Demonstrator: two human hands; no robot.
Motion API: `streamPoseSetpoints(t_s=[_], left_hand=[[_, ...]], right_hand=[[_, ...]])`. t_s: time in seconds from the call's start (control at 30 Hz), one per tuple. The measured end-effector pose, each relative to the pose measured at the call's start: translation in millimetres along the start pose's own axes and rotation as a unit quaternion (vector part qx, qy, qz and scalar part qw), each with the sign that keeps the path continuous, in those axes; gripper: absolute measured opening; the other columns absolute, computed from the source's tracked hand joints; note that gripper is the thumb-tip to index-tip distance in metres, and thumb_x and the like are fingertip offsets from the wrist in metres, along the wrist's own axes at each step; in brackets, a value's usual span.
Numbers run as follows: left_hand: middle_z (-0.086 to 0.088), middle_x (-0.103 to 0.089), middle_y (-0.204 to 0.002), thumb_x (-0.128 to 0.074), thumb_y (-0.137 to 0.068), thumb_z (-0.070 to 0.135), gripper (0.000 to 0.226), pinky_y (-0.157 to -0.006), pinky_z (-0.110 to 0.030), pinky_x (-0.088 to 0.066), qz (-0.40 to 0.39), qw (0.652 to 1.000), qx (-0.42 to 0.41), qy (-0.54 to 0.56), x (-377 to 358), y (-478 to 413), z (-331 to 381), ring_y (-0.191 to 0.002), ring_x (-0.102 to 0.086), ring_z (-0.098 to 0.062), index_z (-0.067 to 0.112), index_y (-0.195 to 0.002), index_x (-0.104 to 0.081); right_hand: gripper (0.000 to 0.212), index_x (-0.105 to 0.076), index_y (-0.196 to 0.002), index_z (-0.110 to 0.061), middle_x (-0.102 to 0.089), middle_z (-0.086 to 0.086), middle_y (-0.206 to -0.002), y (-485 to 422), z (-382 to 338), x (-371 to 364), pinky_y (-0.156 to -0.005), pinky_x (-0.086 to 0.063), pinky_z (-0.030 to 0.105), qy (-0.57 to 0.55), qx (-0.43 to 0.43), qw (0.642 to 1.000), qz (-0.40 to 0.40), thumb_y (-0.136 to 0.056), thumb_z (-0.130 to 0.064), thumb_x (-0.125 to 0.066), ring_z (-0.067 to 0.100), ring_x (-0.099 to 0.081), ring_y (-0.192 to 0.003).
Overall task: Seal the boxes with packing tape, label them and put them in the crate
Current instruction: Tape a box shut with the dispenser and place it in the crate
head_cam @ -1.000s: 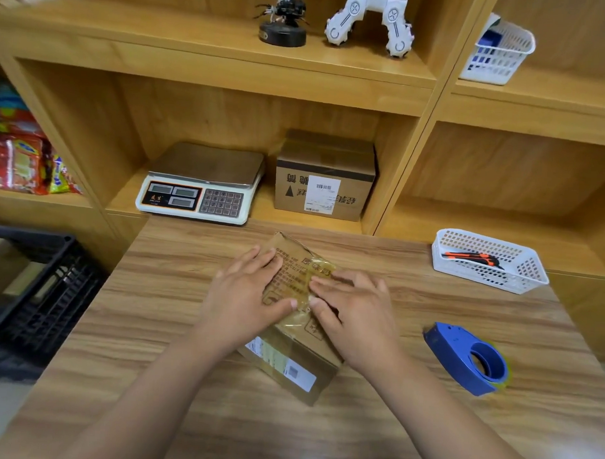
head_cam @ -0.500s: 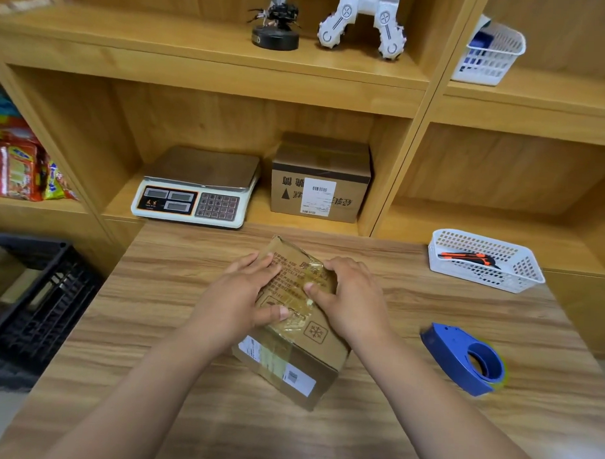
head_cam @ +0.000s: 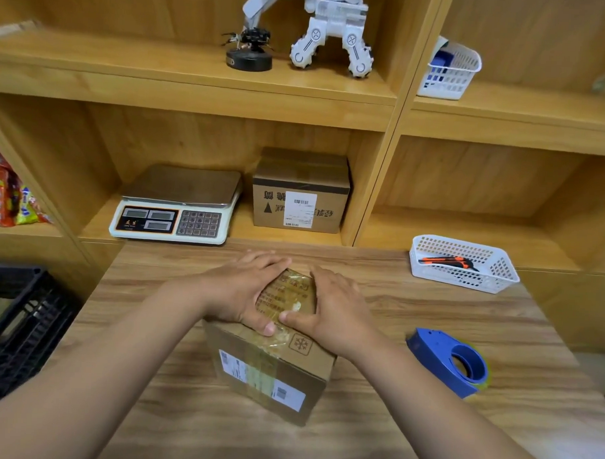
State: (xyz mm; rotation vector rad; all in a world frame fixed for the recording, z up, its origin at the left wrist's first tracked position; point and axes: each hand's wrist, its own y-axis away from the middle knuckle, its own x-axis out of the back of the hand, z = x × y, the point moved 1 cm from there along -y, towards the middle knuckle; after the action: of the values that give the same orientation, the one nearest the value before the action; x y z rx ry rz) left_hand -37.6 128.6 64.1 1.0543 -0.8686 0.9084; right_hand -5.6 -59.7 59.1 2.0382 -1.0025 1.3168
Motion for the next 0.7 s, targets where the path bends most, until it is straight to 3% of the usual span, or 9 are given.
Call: streamPoseSetpoints(t_s=[0.07, 0.2, 0.3, 0.43, 0.53, 0.7], left_hand=[[0.007, -0.007, -0.152, -0.067, -0.061, 0.071, 0.123, -0.116, -0.040, -0.010, 0.004, 1.000, -0.010, 0.010, 1, -6, -3, -0.137, -0.004, -0.015, 0.030, -0.149, 0.009], [0.006, -0.020, -0.138, -0.066, -0.061, 0.073, 0.118, -0.109, -0.034, -0.017, 0.008, 1.000, -0.018, -0.015, 3, -14, -3, -0.126, -0.015, -0.016, 0.038, -0.148, 0.003], [0.011, -0.029, -0.122, -0.066, -0.062, 0.072, 0.100, -0.098, -0.031, -0.024, 0.030, 0.999, -0.012, -0.002, 7, -21, -1, -0.113, -0.023, -0.014, 0.045, -0.145, -0.017], [0.012, -0.039, -0.103, -0.067, -0.067, 0.064, 0.065, -0.088, -0.031, -0.025, 0.089, 0.994, -0.002, 0.067, 11, -27, 1, -0.100, -0.026, -0.010, 0.048, -0.125, -0.045], [0.014, -0.043, -0.098, -0.068, -0.071, 0.058, 0.049, -0.082, -0.030, -0.022, 0.110, 0.990, 0.005, 0.092, 11, -33, 2, -0.100, -0.029, -0.010, 0.045, -0.116, -0.054], [0.018, -0.047, -0.090, -0.067, -0.076, 0.051, 0.025, -0.086, -0.029, -0.021, 0.150, 0.978, 0.023, 0.142, 9, -42, 0, -0.102, -0.033, -0.008, 0.038, -0.098, -0.064]], right_hand=[[0.088, -0.034, -0.139, -0.021, -0.045, -0.002, -0.138, -1, 1, -3, -0.107, -0.022, 0.034, 0.013, -0.036, 0.999, 0.019, -0.072, -0.073, -0.055, 0.017, -0.035, -0.129], [0.062, -0.046, -0.117, -0.024, -0.056, -0.005, -0.117, -5, 2, -7, -0.090, -0.028, 0.034, 0.025, -0.053, 0.998, 0.033, -0.075, -0.071, -0.052, 0.017, -0.045, -0.114], [0.048, -0.049, -0.108, -0.024, -0.060, -0.004, -0.109, -10, 5, -3, -0.086, -0.031, 0.035, -0.003, -0.061, 0.997, 0.048, -0.081, -0.063, -0.055, 0.019, -0.049, -0.107], [0.035, -0.048, -0.094, -0.024, -0.061, -0.005, -0.095, -17, 5, 0, -0.080, -0.030, 0.033, -0.015, -0.057, 0.997, 0.056, -0.084, -0.057, -0.056, 0.019, -0.050, -0.092], [0.031, -0.049, -0.085, -0.023, -0.060, -0.006, -0.082, -24, 10, 1, -0.078, -0.029, 0.032, -0.039, -0.071, 0.994, 0.070, -0.086, -0.052, -0.057, 0.020, -0.051, -0.081], [0.026, -0.051, -0.074, -0.023, -0.052, -0.008, -0.067, -32, 15, -2, -0.069, -0.028, 0.029, -0.075, -0.090, 0.989, 0.085, -0.089, -0.044, -0.057, 0.019, -0.050, -0.073]])
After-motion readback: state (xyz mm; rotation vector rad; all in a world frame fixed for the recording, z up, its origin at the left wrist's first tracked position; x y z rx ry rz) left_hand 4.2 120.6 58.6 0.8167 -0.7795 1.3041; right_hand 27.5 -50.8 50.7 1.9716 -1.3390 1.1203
